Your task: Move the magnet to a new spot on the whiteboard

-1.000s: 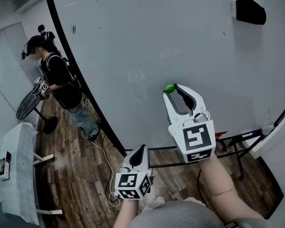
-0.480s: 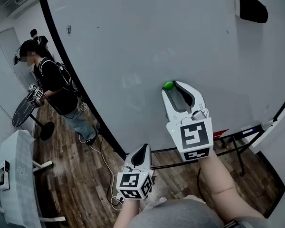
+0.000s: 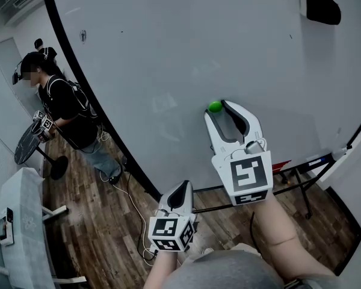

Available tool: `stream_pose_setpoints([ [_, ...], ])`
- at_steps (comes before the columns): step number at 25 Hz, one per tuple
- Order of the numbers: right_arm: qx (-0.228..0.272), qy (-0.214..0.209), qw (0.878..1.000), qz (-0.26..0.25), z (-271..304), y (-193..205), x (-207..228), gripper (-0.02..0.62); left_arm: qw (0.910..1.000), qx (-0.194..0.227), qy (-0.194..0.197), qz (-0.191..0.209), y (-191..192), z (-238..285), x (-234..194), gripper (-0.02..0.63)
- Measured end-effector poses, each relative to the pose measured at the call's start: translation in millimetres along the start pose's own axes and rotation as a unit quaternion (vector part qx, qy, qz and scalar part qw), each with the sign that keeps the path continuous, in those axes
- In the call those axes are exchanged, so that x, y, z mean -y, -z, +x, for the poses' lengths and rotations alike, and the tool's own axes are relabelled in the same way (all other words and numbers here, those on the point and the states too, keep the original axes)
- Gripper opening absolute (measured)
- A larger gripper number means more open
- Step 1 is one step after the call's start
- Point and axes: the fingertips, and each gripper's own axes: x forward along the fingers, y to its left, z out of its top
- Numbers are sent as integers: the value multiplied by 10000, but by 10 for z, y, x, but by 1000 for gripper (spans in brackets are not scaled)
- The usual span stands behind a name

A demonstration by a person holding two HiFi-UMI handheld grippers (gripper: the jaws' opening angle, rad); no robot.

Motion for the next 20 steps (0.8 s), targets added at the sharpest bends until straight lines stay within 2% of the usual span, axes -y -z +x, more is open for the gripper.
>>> stream_pose_setpoints([
  [11,-41,104,9999,-8,-131,78,-4,146,10000,27,39,6,43,7,-64,5],
  [20,-101,79,9998,172,-549,104,28,142,9999,108,34,98,-50,-124,193,5],
])
